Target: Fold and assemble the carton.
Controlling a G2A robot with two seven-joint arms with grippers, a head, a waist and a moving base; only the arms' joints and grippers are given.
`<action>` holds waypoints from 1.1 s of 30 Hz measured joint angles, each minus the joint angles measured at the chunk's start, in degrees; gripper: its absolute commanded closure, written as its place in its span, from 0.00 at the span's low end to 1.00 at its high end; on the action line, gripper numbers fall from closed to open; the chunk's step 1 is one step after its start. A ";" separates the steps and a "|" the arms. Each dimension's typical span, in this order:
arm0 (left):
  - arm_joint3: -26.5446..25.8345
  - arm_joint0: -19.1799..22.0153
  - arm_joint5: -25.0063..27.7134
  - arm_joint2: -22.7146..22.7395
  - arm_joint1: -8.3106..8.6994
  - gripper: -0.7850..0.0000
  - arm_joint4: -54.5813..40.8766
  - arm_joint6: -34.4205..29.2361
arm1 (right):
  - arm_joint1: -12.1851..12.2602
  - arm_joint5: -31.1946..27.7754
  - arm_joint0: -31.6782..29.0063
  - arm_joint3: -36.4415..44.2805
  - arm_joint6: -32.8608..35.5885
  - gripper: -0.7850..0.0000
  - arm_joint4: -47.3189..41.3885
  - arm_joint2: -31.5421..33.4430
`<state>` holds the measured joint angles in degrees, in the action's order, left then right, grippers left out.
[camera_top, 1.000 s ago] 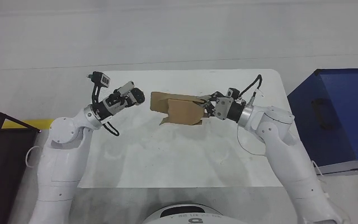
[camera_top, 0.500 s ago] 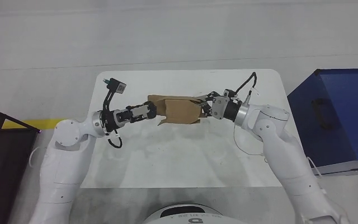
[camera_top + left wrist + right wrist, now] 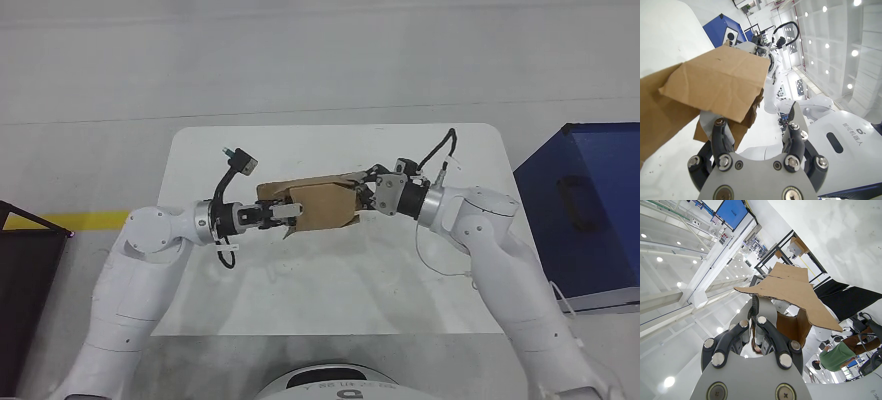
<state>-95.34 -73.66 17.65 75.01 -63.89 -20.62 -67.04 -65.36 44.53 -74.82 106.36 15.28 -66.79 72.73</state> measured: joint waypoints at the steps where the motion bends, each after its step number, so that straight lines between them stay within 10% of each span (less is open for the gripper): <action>1: 0.02 0.32 0.46 -0.53 -0.07 0.51 0.54 0.84 | 0.00 0.09 0.17 -0.08 0.14 1.00 0.02 -0.19; 6: -0.47 0.85 1.91 -2.61 -0.21 1.00 3.58 3.02 | -0.04 0.12 0.66 -0.79 0.51 1.00 -0.12 -0.76; 9: -0.71 0.74 2.68 -3.25 -0.24 1.00 5.04 4.91 | -0.05 -0.04 0.78 -1.27 0.39 1.00 -0.36 -0.85; 11: -0.87 0.51 3.20 -3.39 -0.27 1.00 5.44 6.63 | -0.03 0.08 0.82 -1.43 0.14 0.09 -0.44 -0.85; 12: -0.94 0.39 3.33 -3.44 -0.27 1.00 5.38 7.24 | -0.01 0.34 0.84 -1.44 0.04 0.00 -0.37 -0.88; 33: 1.27 -2.27 -3.11 -2.61 -1.45 1.00 -13.46 16.67 | 1.29 -6.26 -4.19 2.76 -0.99 0.00 4.69 8.00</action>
<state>-94.07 -75.93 14.54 72.40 -65.34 -34.08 -50.37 -64.07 38.27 -79.00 109.12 14.29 -62.10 80.73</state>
